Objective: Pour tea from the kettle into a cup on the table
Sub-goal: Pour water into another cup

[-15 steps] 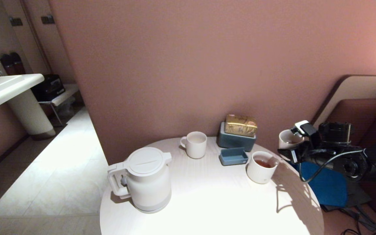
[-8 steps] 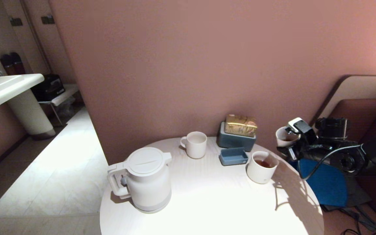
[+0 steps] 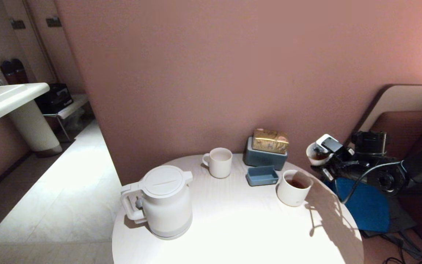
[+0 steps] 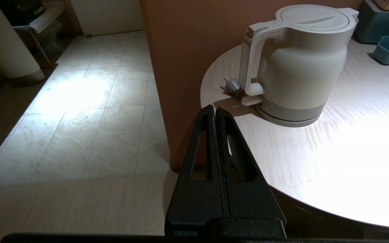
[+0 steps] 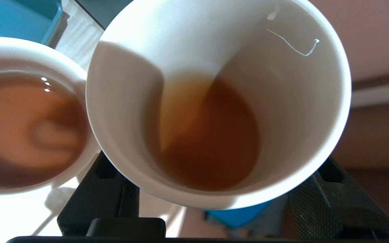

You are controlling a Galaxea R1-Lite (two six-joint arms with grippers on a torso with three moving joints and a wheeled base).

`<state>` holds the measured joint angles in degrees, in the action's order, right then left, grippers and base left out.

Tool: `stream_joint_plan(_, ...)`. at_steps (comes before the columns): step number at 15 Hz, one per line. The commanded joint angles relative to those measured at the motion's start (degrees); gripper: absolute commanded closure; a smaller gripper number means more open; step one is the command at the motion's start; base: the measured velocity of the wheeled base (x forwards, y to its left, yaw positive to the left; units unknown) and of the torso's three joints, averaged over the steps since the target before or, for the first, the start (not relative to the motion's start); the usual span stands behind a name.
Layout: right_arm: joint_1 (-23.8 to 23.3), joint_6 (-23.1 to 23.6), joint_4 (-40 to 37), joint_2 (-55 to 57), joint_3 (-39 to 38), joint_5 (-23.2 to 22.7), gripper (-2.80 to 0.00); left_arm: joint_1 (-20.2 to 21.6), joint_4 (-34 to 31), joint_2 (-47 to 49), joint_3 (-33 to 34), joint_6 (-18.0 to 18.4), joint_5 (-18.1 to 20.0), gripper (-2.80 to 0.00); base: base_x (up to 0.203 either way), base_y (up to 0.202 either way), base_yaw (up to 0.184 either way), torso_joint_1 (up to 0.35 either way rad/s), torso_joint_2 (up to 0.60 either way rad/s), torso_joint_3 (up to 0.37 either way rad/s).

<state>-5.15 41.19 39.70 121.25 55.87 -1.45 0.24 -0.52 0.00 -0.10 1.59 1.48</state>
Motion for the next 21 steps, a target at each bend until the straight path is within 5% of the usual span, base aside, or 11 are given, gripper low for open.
stream_joint_plan(1,0.1,1.9,0.2,0.1,0.5,0.0,0.00,0.0,0.0,0.1,0.0,0.0,0.0,0.00,0.000,0.000,0.000,0.000,0.00,0.000)
stream_joint_plan(13,2.6,12.3,0.2,2.0,1.8,3.9,0.00,0.0,0.0,0.0,0.0,0.0,0.0,0.00,0.000,0.000,0.000,0.000,0.00,0.000)
stream_joint_plan(21,2.6,25.7,0.4,2.3,1.9,4.6,0.00,0.0,0.0,0.0,0.0,0.0,0.0,0.00,0.000,0.000,0.000,0.000,0.00,0.000)
